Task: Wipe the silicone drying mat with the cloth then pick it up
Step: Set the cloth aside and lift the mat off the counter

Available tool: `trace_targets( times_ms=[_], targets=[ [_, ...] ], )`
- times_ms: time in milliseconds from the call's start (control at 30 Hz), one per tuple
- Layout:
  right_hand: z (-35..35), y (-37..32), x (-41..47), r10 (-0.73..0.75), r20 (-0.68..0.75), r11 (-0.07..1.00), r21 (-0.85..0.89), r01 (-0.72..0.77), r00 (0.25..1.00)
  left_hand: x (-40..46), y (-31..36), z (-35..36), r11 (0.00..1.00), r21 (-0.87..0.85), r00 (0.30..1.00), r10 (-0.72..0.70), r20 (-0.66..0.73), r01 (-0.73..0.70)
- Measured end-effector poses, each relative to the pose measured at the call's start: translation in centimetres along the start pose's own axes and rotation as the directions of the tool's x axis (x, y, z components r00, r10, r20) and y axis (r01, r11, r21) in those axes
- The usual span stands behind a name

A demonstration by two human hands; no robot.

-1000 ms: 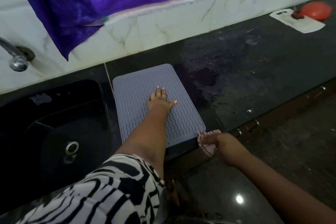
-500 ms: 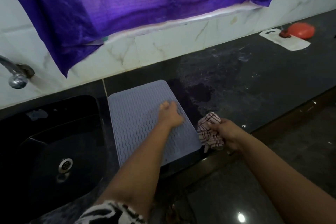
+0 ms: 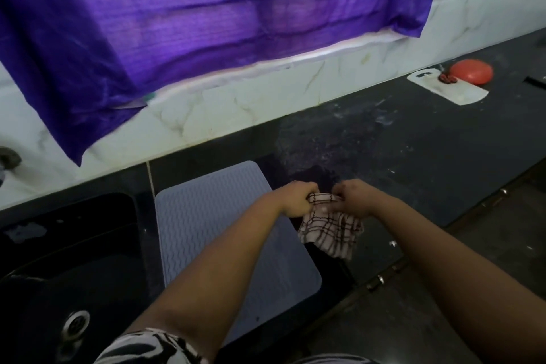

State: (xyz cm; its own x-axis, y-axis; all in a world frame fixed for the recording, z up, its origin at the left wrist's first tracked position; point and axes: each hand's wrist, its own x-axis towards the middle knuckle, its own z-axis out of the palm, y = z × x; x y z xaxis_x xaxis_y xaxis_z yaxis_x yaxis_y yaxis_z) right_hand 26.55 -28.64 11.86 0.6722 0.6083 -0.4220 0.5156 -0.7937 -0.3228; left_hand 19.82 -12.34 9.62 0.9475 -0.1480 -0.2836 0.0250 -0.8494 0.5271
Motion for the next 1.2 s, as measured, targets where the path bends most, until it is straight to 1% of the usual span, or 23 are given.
trace_targets(
  times_ms=[33, 100, 167, 233, 300, 367, 400, 433, 467, 500, 533, 567, 600, 633, 667, 767, 800, 867, 967, 1033, 1100, 1133, 1200],
  targets=[
    [-0.6, 0.4, 0.2, 0.0, 0.087, 0.999, 0.043, -0.004, 0.996, 0.5, -0.2, -0.3, 0.994, -0.086, 0.995, -0.067, 0.077, 0.073],
    [-1.9, 1.4, 1.3, -0.04, 0.213, 0.969, 0.249, -0.015, 0.976, 1.6, -0.5, -1.0, 0.925, -0.302, 0.961, -0.166, 0.224, 0.23],
    [-3.3, 2.2, 2.9, -0.027, 0.199, 0.943, 0.33, -0.041, 0.98, 2.9, -0.5, -1.6, 0.872, -0.393, 0.948, -0.209, 0.241, 0.292],
    [-4.4, 2.6, 5.0, -0.029, 0.1, 0.963, 0.271, 0.001, 0.995, 4.3, -0.5, -2.5, 0.953, -0.225, 0.979, -0.194, 0.057, 0.202],
    [-4.9, 2.3, 6.8, -0.113, -0.135, 0.963, 0.231, 0.142, 0.984, 5.6, -0.7, -3.0, 0.989, -0.081, 0.972, -0.134, -0.192, 0.121],
    [-4.4, 2.4, 7.8, -0.218, -0.399, 0.921, 0.217, 0.322, 0.891, 6.4, -0.9, -2.9, 0.991, -0.001, 0.896, -0.123, -0.426, 0.136],
    [-3.9, 2.7, 8.1, -0.297, -0.502, 0.894, 0.151, 0.421, 0.812, 6.8, -1.3, -2.3, 0.985, 0.053, 0.857, -0.119, -0.501, 0.167],
    [-2.9, 3.4, 9.0, -0.357, -0.543, 0.879, 0.081, 0.47, 0.761, 7.1, -1.7, -1.6, 0.972, 0.096, 0.855, -0.138, -0.499, 0.213],
    [-1.6, 4.2, 9.8, -0.398, -0.528, 0.88, 0.012, 0.474, 0.751, 7.2, -2.1, -0.7, 0.959, 0.127, 0.897, -0.185, -0.402, 0.255],
    [-0.3, 5.0, 10.5, -0.413, -0.411, 0.9, -0.048, 0.433, 0.813, 7.3, -2.5, 0.3, 0.947, 0.15, 0.936, -0.24, -0.258, 0.284],
    [1.2, 5.7, 10.8, -0.375, -0.243, 0.927, -0.093, 0.363, 0.895, 7.2, -2.7, 1.5, 0.942, 0.157, 0.953, -0.28, -0.119, 0.296],
    [2.6, 6.3, 10.7, -0.311, -0.092, 0.946, -0.131, 0.298, 0.946, 6.9, -2.8, 2.6, 0.945, 0.137, 0.955, -0.296, -0.031, 0.297],
    [3.7, 6.8, 10.4, -0.248, -0.011, 0.961, -0.126, 0.245, 0.969, 6.3, -2.9, 3.7, 0.95, 0.094, 0.955, -0.297, -0.014, 0.297],
    [4.4, 7.2, 10.0, -0.22, -0.01, 0.969, -0.115, 0.217, 0.975, 5.6, -2.9, 4.6, 0.956, 0.037, 0.956, -0.288, -0.058, 0.291],
    [4.8, 7.1, 9.7, -0.212, -0.062, 0.972, -0.114, 0.204, 0.975, 4.4, -2.7, 5.2, 0.958, -0.018, 0.95, -0.285, -0.13, 0.285],
    [5.2, 5.0, 8.1, -0.252, -0.322, 0.968, -0.074, 0.241, 0.913, -0.6, -3.0, 6.7, 0.936, -0.144, 0.894, -0.35, -0.278, 0.322],
    [5.6, 4.0, 7.4, -0.292, -0.371, 0.955, -0.059, 0.292, 0.881, -2.6, -3.3, 7.1, 0.922, -0.152, 0.876, -0.385, -0.29, 0.355],
    [7.0, 1.5, 6.1, -0.422, -0.357, 0.898, -0.039, 0.439, 0.833, -6.9, -4.0, 7.7, 0.894, -0.123, 0.848, -0.448, -0.285, 0.431],
    [9.6, -2.8, 2.9, -0.638, -0.153, 0.766, -0.025, 0.642, 0.755, -12.7, -4.7, 8.5, 0.848, -0.06, 0.819, -0.524, -0.232, 0.526],
    [11.4, -5.3, 0.5, -0.722, 0.032, 0.689, -0.047, 0.723, 0.691, -16.0, -4.5, 9.4, 0.78, 0.039, 0.777, -0.616, -0.131, 0.625],
    [13.4, -7.1, -1.8, -0.714, 0.208, 0.648, -0.164, 0.744, 0.668, -18.5, -4.2, 10.8, 0.679, 0.175, 0.698, -0.711, -0.086, 0.713],
    [14.2, -7.6, -2.7, -0.692, 0.266, 0.626, -0.241, 0.742, 0.671, -19.4, -3.9, 11.6, 0.639, 0.208, 0.667, -0.737, -0.112, 0.741],
    [15.1, -8.3, -4.2, -0.622, 0.347, 0.603, -0.36, 0.712, 0.702, -20.7, -3.6, 13.1, 0.629, 0.198, 0.658, -0.736, -0.16, 0.752]
  ],
)
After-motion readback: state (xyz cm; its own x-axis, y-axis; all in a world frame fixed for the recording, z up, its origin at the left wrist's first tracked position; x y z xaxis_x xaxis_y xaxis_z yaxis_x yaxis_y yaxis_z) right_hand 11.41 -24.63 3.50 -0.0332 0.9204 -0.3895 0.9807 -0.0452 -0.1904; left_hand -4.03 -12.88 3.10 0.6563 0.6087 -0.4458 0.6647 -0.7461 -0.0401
